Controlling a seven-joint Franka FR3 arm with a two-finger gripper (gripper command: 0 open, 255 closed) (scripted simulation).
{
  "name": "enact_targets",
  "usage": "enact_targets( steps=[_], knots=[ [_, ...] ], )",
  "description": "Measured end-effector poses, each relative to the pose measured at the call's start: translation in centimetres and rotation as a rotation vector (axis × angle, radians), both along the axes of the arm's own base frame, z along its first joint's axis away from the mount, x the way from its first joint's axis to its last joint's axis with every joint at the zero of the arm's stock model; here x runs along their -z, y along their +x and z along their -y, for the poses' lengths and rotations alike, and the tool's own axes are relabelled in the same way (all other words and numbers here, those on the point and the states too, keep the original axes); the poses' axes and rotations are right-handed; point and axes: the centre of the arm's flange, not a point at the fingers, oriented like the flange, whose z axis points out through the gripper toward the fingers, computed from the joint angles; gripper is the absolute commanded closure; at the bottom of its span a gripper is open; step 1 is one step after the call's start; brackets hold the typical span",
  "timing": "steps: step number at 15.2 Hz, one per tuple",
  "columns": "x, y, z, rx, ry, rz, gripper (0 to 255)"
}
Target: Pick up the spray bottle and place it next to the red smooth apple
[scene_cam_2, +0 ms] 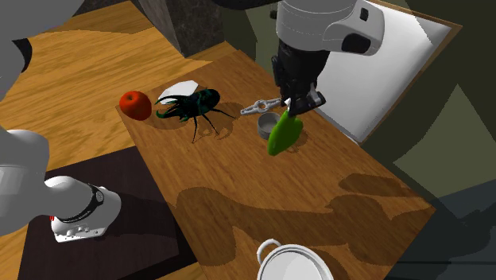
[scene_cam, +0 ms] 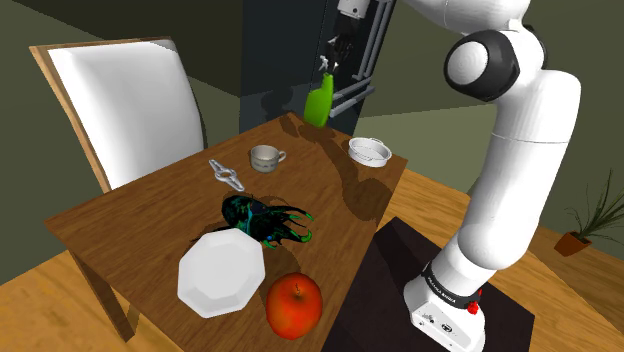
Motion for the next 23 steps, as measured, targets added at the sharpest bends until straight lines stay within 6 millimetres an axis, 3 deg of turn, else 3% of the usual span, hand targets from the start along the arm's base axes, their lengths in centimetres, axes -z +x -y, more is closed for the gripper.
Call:
enact_targets(
  steps=[3,6,23],
  knots=[
    [-1.4,-0.4,-0.1,0.000,0.000,-0.001,255],
    [-2.2,-2.7,-2.6,0.000,0.000,0.000,255],
    [-6.3,-19.2,-17.3,-0.001,0.001,0.000,255]
  ],
)
